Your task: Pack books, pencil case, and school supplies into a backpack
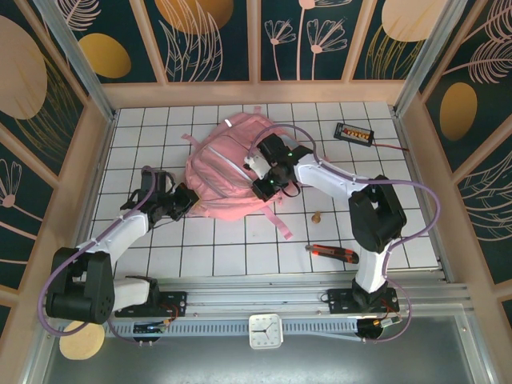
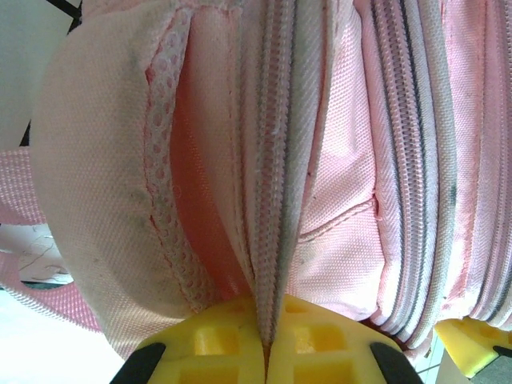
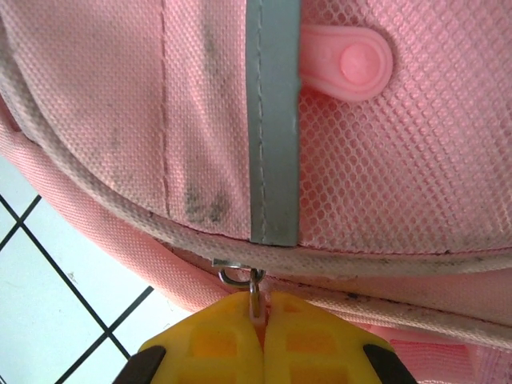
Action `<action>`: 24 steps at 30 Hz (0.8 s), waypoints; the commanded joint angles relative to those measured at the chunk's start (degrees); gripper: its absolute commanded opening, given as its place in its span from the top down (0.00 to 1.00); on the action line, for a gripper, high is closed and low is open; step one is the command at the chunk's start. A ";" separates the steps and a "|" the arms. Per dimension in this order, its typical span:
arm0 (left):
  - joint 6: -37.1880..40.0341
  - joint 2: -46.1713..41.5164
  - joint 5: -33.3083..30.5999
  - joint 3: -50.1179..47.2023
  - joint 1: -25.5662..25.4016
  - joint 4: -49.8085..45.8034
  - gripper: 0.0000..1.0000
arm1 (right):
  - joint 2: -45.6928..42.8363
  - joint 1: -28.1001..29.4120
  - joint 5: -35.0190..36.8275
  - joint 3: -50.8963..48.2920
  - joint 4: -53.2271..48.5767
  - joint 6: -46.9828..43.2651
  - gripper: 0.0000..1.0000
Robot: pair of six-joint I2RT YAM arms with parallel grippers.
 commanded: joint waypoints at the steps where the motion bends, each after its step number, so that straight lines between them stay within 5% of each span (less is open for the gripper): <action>1: 2.64 -0.86 -9.26 -0.25 4.48 -5.03 1.00 | 0.92 -6.81 9.31 -0.57 -5.71 -1.59 1.00; 11: 5.88 -0.01 -9.52 2.38 5.73 -8.41 1.00 | -1.41 -7.07 16.82 -6.46 0.74 -15.44 1.00; 24: 7.86 -0.38 -10.69 3.64 5.90 -10.73 1.00 | 2.89 -11.94 18.37 -1.30 -0.77 -16.16 1.00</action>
